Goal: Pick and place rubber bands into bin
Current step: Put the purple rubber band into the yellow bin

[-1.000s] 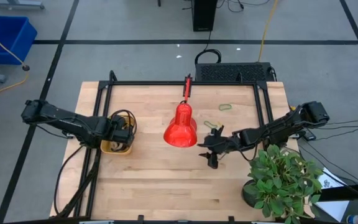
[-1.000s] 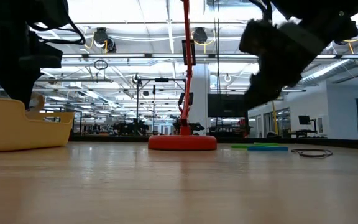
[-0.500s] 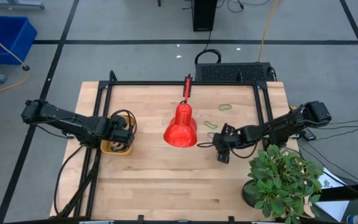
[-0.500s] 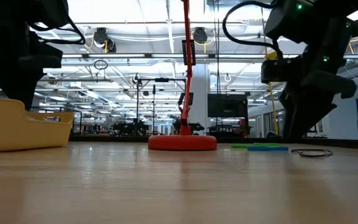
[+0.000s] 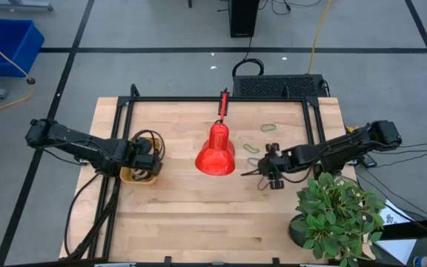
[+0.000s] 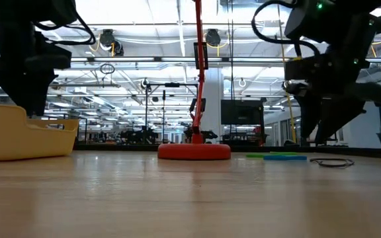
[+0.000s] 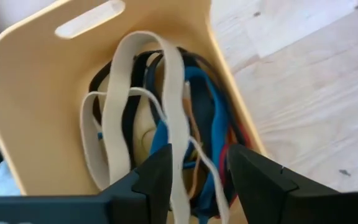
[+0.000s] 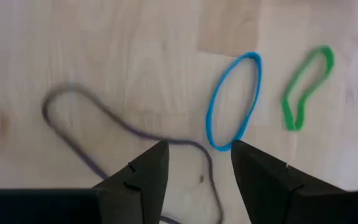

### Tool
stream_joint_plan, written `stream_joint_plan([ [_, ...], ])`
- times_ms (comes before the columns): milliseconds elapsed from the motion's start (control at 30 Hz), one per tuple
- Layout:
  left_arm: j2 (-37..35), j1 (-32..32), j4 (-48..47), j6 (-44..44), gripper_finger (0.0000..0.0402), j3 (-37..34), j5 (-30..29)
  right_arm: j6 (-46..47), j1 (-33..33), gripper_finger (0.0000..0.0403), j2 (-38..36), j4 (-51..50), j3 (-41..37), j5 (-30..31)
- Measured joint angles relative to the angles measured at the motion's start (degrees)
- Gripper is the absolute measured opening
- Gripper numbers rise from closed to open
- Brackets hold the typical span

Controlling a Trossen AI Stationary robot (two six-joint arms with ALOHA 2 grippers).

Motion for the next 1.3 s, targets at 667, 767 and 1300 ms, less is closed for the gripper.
stream_joint_plan([
  [667, -0.02, 0.0, 1.65, 0.63, 0.0162, 0.0, -0.4, -30.64, 0.0, 0.0143, -0.01, 12.45, -7.68, -5.56],
  [767, -0.02, 0.0, 1.67, 0.62, 0.0165, 0.0, -0.4, -30.39, 0.0, 0.0143, -0.09, 13.1, -9.25, -4.5],
  [1300, -0.02, 0.0, 1.76, 0.04, 0.0165, 0.0, -0.4, -26.17, -4.54, 0.0143, -0.08, 17.75, -11.91, -13.69],
])
